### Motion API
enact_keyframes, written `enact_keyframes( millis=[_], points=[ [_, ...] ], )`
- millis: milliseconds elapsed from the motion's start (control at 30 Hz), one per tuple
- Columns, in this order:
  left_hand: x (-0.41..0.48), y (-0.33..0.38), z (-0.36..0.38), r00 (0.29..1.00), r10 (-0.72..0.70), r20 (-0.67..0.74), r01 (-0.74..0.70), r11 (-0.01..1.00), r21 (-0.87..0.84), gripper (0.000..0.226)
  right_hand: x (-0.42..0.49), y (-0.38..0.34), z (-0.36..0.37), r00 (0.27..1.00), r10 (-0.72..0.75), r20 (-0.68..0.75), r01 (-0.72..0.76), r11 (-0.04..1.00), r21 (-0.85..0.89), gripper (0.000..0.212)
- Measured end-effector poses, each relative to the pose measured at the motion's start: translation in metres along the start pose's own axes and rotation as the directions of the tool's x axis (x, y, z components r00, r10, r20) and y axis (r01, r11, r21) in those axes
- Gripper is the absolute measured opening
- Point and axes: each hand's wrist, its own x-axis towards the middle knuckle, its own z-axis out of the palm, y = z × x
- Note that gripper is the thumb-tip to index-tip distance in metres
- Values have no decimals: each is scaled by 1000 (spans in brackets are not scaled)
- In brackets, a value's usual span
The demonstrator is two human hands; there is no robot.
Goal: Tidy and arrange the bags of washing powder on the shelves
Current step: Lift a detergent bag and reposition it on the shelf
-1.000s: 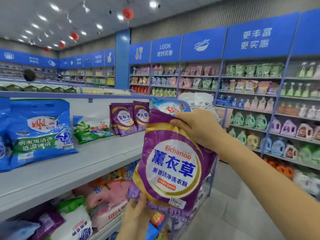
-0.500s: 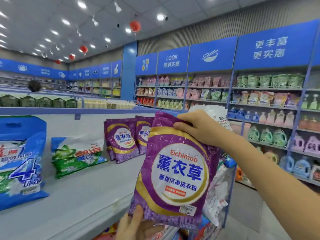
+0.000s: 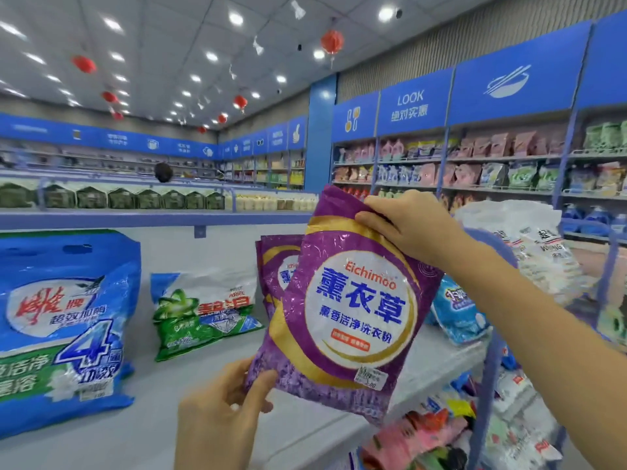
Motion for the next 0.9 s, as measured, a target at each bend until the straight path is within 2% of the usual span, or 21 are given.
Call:
enact_keyframes(
  millis=[100, 200, 333, 400, 467, 533, 600, 633, 700, 767, 833, 900],
  points=[
    [8, -6, -7, 998, 26, 61, -31, 996, 78, 28, 18, 10, 24, 996, -72, -49, 75, 996, 58, 46],
    [14, 1, -10, 965, 49, 256, -98, 978, 184, 23, 34, 26, 47, 989, -137, -62, 145, 974, 174, 42],
    [28, 3, -6, 898, 10, 439, -197, 903, 382, 48, 46, 51, 75, 975, -203, -89, 221, 929, 296, 40],
    [33, 1, 4, 878, -42, 477, -212, 859, 467, 49, 48, 66, 82, 965, -221, -144, 259, 900, 352, 41],
    [40, -2, 17, 855, -157, 495, -181, 803, 567, 42, 50, 83, 84, 952, -218, -214, 288, 875, 390, 40],
    [46, -1, 27, 841, -259, 474, -156, 724, 672, 40, 51, 95, 85, 929, -247, -277, 339, 869, 361, 39],
    [57, 6, 38, 870, -229, 437, -198, 649, 735, 62, 49, 99, 89, 896, -321, -306, 408, 866, 287, 41],
    [65, 8, 45, 888, -191, 419, -194, 669, 718, 78, 47, 99, 92, 876, -367, -314, 450, 856, 253, 41],
    [83, 14, 70, 913, -163, 374, -86, 818, 569, 94, 43, 96, 99, 844, -442, -303, 514, 829, 222, 38],
    [99, 14, 103, 902, -237, 360, 128, 945, 300, 87, 41, 98, 107, 845, -472, -251, 525, 820, 227, 38],
    [106, 9, 133, 868, -326, 374, 334, 942, 46, 70, 40, 103, 112, 861, -465, -208, 507, 817, 273, 42],
    [105, 0, 157, 860, -371, 349, 423, 902, -82, 53, 38, 109, 117, 836, -489, -250, 545, 797, 262, 38]
  ],
)
